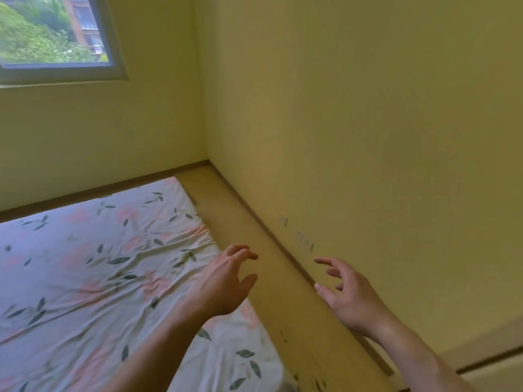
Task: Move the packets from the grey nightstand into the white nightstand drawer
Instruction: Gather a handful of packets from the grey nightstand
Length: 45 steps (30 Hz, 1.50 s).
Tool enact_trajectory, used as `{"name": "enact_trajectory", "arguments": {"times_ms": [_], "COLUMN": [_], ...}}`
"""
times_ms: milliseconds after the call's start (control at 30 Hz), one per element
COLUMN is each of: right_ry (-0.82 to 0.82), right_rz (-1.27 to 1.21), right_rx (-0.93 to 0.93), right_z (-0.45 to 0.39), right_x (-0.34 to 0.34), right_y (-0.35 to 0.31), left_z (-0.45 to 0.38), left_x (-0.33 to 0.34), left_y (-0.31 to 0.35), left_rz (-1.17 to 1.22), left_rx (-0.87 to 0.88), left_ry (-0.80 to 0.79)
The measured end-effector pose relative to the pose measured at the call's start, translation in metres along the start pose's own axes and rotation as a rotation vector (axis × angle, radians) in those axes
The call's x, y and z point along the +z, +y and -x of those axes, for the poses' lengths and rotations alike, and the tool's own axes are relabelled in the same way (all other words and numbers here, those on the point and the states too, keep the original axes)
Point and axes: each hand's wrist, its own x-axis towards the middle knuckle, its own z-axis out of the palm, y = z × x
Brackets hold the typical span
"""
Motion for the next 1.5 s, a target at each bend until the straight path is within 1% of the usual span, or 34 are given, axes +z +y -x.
{"name": "enact_trajectory", "arguments": {"times_ms": [100, 200, 467, 567, 667, 767, 867, 967, 1067, 1233, 1500], "right_ry": [-0.013, -0.047, -0.186, -0.255, -0.303, -0.366, -0.473, -0.559, -0.611, -0.631, -0.589], "right_rz": [0.005, -0.007, 0.014, 0.041, 0.071, 0.075, 0.081, 0.090, 0.115, 0.130, 0.161], "right_rx": [0.008, 0.009, -0.110, -0.160, -0.231, -0.301, -0.410, -0.512, -0.592, -0.640, -0.628], "right_z": [-0.047, -0.098, -0.249, -0.297, -0.349, -0.398, -0.443, -0.485, -0.532, -0.628, -0.770], "right_x": [-0.028, -0.057, -0.137, -0.169, -0.186, -0.179, -0.152, -0.120, -0.094, -0.059, -0.036], "right_y": [0.022, 0.039, 0.090, 0.097, 0.093, 0.078, 0.046, 0.007, -0.027, -0.079, -0.151], "left_z": [-0.050, -0.095, -0.221, -0.258, -0.280, -0.284, -0.282, -0.284, -0.302, -0.370, -0.508], "left_x": [0.011, 0.025, 0.050, 0.050, 0.041, 0.030, 0.014, -0.006, -0.023, -0.060, -0.137], "left_y": [0.020, 0.032, 0.072, 0.089, 0.096, 0.094, 0.083, 0.060, 0.027, -0.044, -0.135], "left_rz": [-0.026, -0.043, -0.099, -0.080, -0.083, -0.101, -0.114, -0.122, -0.114, -0.078, -0.054], "left_rx": [0.016, -0.020, -0.203, -0.264, -0.340, -0.424, -0.541, -0.657, -0.721, -0.753, -0.690], "left_ry": [0.000, 0.007, 0.120, 0.160, 0.205, 0.249, 0.293, 0.349, 0.399, 0.464, 0.440]}}
